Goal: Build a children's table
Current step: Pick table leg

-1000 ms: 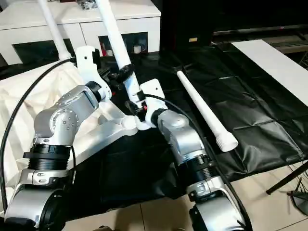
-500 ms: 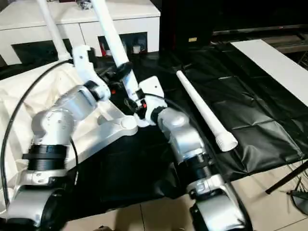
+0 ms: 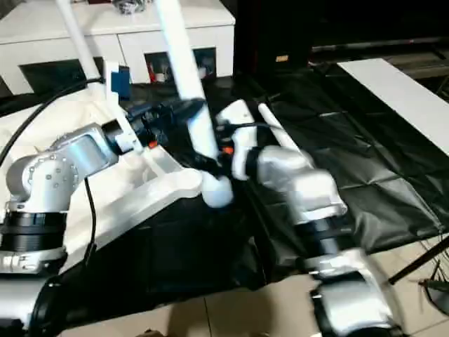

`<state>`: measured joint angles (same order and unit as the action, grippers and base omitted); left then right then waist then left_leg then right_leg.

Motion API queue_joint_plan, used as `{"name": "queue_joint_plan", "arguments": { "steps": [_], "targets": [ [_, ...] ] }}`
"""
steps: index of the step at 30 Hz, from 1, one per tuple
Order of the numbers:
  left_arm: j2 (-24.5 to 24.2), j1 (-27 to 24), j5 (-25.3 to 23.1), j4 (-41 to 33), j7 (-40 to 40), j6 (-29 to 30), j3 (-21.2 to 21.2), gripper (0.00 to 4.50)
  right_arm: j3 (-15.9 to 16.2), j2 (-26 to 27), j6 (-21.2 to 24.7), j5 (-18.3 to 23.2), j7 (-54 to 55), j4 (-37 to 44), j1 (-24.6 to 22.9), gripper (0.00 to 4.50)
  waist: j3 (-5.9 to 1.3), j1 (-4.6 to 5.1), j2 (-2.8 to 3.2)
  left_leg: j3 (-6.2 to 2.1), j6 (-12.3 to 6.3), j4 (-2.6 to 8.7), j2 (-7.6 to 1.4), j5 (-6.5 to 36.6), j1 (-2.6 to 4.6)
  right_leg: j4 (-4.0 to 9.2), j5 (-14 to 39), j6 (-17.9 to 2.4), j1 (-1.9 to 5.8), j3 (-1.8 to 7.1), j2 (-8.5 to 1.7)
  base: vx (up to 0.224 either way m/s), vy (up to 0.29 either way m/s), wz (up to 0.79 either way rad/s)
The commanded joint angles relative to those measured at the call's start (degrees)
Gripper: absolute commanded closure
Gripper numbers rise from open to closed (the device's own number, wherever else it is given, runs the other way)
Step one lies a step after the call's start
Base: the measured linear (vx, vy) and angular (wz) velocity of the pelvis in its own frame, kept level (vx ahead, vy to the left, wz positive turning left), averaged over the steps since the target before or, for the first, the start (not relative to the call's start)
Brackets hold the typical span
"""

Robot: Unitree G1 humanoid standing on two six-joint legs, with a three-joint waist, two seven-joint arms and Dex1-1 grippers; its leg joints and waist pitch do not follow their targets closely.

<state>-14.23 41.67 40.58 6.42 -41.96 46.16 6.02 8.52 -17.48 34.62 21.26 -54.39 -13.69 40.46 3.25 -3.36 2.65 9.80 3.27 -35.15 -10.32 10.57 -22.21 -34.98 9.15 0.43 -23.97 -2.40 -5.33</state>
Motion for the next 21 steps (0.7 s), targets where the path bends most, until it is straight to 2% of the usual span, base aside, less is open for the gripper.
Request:
{"name": "queue_joint_plan", "arguments": {
  "steps": [1,7,10,21],
  "targets": [
    [-1.7,1.9,-0.5,1.3,-2.7,-0.8,0.1,2.71,0.7,-2.8,3.1,1.8,-4.5,2.4,0.2,0.93,-4.29,-0.09,-0.8,-0.13,-2.22,4.08,-1.35,9.7,0.81,3.52,11.4,-13.4,3.55,1.4,-1.72,0.0,0.0,0.0],
    [-2.9,2.1,0.3,1.1,-5.3,-0.8,-0.5,2.71,1.2,-5.5,6.0,2.9,-8.0,2.6,0.4,0.93,-4.39,-0.14,-0.81,-0.08,-2.2,3.9,-1.43,8.9,0.84,3.4,10.6,-14.5,3.47,1.38,-1.82,0.0,0.0,0.0],
    [-2.9,2.1,0.1,1.3,-5.6,-1.1,-0.7,2.71,1.4,-5.9,6.6,3.1,-8.5,2.6,0.4,1.32,-4.4,-0.17,-0.76,-0.11,-2.17,3.9,-1.48,8.9,0.86,3.36,10.5,-14.7,3.48,1.34,-1.8,0.0,0.0,0.0],
    [-2.7,2.0,-0.1,1.5,-6.8,-1.2,-0.7,2.71,2.3,-5.6,7.7,2.8,-8.9,2.5,0.0,2.22,-4.44,-0.24,-0.88,-0.07,-2.29,3.82,-1.47,8.2,0.81,3.29,10.5,-14.8,3.5,1.34,-1.83,0.0,0.0,0.0]
  ]
}}
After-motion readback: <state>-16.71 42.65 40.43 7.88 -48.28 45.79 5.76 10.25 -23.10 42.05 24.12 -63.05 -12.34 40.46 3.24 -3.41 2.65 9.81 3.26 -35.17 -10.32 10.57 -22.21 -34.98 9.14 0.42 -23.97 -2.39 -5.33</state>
